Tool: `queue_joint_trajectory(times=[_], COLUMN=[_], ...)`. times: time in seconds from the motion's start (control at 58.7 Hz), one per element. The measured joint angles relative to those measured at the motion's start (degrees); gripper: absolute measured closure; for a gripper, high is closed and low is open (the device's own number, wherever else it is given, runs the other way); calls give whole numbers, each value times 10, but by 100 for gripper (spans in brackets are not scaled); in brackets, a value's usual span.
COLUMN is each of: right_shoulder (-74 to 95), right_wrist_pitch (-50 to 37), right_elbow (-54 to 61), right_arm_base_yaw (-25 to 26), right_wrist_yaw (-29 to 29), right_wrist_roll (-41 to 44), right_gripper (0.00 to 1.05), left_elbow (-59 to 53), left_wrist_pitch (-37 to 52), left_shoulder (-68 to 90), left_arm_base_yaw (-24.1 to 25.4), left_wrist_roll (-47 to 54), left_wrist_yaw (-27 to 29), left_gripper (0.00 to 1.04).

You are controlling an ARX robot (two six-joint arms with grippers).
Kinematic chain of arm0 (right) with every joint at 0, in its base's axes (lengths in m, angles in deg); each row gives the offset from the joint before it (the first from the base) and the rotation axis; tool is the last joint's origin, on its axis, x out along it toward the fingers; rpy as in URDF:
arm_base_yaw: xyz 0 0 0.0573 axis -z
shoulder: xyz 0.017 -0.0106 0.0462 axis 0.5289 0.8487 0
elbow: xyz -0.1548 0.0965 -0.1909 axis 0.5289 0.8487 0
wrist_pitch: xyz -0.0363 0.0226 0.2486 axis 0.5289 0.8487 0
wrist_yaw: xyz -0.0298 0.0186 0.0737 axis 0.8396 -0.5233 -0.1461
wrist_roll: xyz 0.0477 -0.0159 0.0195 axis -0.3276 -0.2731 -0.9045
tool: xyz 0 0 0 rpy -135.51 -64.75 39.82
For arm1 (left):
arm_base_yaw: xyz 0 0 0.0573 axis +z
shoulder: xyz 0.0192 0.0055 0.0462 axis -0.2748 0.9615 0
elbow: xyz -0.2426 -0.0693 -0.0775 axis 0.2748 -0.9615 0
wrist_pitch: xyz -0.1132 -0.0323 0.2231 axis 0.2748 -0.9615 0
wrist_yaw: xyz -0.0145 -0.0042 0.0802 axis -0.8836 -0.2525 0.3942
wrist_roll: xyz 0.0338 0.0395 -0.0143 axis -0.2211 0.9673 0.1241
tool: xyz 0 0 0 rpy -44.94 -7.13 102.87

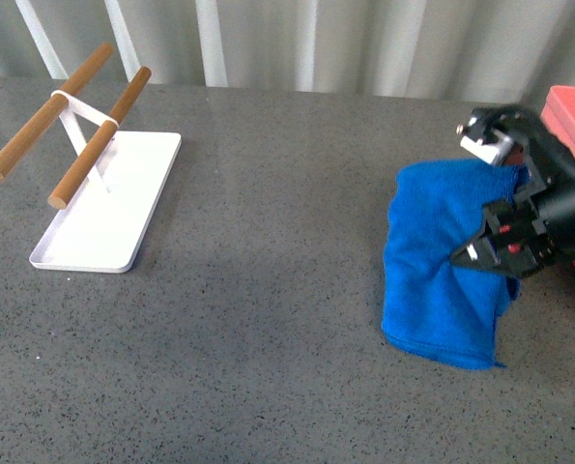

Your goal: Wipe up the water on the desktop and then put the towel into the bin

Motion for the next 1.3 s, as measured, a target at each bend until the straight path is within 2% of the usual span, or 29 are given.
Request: queue_joint_trajectory(times=[0.068, 0.324, 0.92, 1.108, 1.295], right_shoulder=[24, 83, 202, 223, 217], right_wrist_pitch=[8, 41, 125, 143, 134], right_elbow=[-15, -103, -330, -379, -375], right_arm_base_yaw=[-2, -5, -21, -51, -93], right_wrist_yaw=[39, 124, 261, 265, 210], right_wrist_roll=[37, 106, 125, 114, 91], right_gripper=[101, 101, 101, 101, 101], left_elbow=[0, 0, 0, 0, 0], left_wrist_pitch=[0, 0, 0, 0, 0], left_shoulder=[0, 0, 0, 0, 0], left_arm_base_yaw=[0, 0, 0, 0, 0], left_wrist_roll=[0, 0, 0, 0, 0], left_wrist_yaw=[0, 0, 0, 0, 0], left_gripper=[7, 7, 7, 7, 7])
